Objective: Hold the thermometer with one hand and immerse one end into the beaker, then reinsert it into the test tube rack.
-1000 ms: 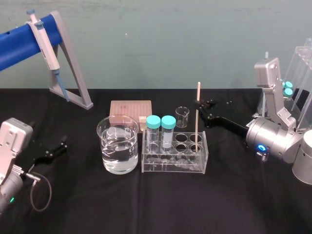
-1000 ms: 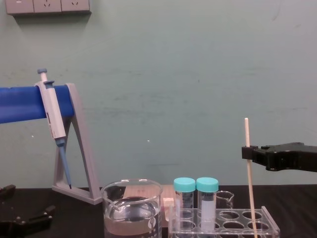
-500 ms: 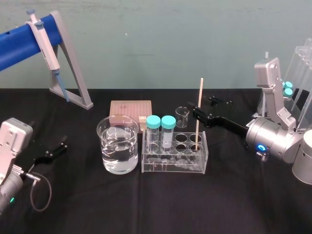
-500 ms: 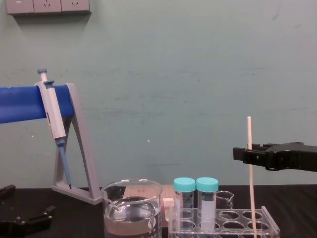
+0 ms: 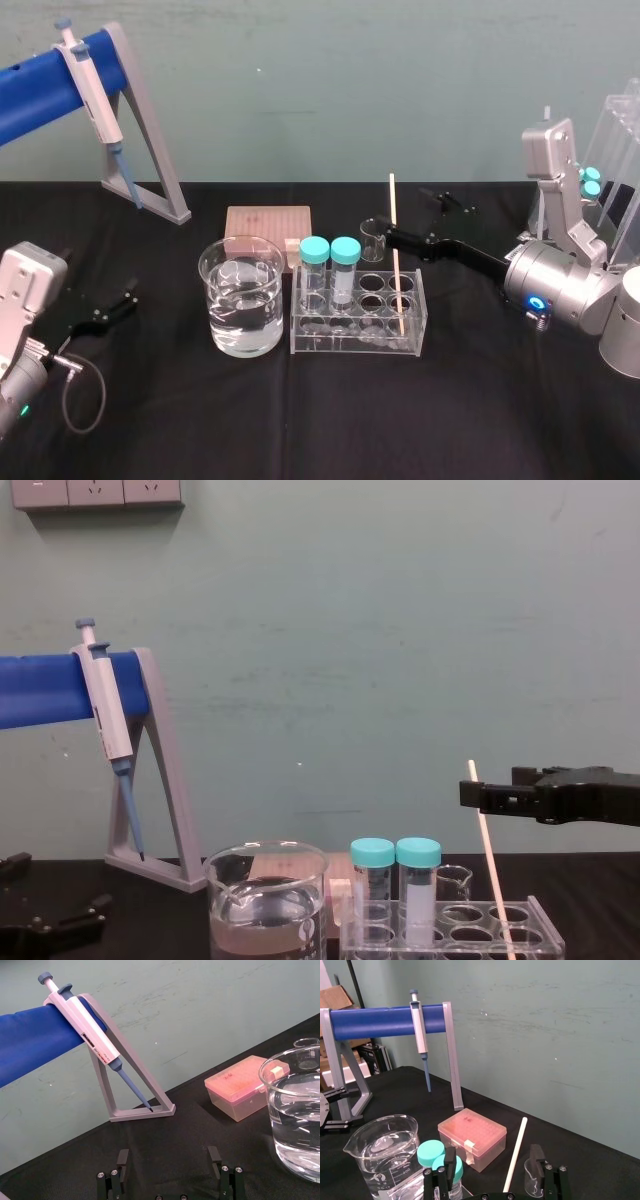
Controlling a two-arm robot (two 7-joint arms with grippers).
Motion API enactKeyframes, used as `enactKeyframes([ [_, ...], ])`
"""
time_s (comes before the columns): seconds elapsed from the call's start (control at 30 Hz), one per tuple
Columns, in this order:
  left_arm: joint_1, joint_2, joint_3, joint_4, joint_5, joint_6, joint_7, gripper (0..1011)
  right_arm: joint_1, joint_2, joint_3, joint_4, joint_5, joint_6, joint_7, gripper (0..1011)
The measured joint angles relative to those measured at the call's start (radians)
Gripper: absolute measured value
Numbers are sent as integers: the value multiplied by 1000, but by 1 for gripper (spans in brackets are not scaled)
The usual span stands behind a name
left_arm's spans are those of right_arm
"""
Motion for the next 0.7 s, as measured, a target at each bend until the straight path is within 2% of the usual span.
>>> enactKeyframes([
  [0.07, 0, 0, 0, 0, 0, 0, 0, 1004, 0, 0, 0, 0, 0, 0, 0, 970],
  [0.13, 0, 0, 0, 0, 0, 0, 0, 1004, 0, 0, 0, 0, 0, 0, 0, 1003],
  [0.27, 0, 0, 0, 0, 0, 0, 0, 1004, -1, -4, 3, -8, -3, -5, -12, 1003],
  [0.33, 0, 0, 0, 0, 0, 0, 0, 1004, -6, -13, 13, -26, -17, -14, -48, 1003],
  [0.43, 0, 0, 0, 0, 0, 0, 0, 1004, -21, -29, 33, -53, -67, -20, -154, 1003],
  [0.47, 0, 0, 0, 0, 0, 0, 0, 1004, -32, -40, 43, -69, -106, -17, -232, 1003],
  [0.5, 0, 0, 0, 0, 0, 0, 0, 1004, -38, -45, 49, -76, -126, -12, -273, 1003],
  [0.57, 0, 0, 0, 0, 0, 0, 0, 1004, -49, -57, 60, -84, -164, 6, -354, 1003],
  [0.6, 0, 0, 0, 0, 0, 0, 0, 1004, -59, -69, 69, -89, -198, 31, -430, 1003],
  [0.7, 0, 0, 0, 0, 0, 0, 0, 1004, -70, -86, 80, -90, -237, 66, -514, 1003],
])
